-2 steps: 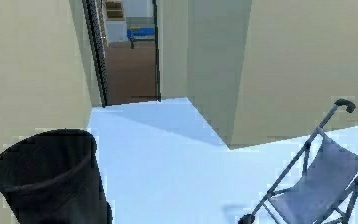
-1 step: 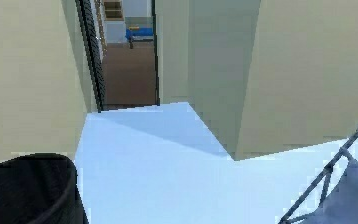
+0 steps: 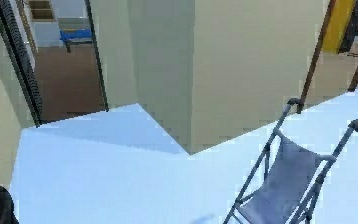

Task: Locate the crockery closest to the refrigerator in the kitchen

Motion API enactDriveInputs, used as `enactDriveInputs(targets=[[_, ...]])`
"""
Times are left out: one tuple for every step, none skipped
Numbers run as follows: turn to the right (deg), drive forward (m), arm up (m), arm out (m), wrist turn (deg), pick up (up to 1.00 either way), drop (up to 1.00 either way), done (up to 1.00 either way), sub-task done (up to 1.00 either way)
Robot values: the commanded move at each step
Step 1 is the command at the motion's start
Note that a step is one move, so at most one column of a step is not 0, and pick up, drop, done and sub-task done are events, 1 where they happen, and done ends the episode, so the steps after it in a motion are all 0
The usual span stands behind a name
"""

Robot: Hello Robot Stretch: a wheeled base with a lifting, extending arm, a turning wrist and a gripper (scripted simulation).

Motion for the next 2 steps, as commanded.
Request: enactDriveInputs(targets=[[0.0,0.50,0.00,0.00,0.0,0.00,0.00,0.00,0.00],[-24.0,0.00,0.00,0.00,0.0,0.00,0.00,0.00,0.00]])
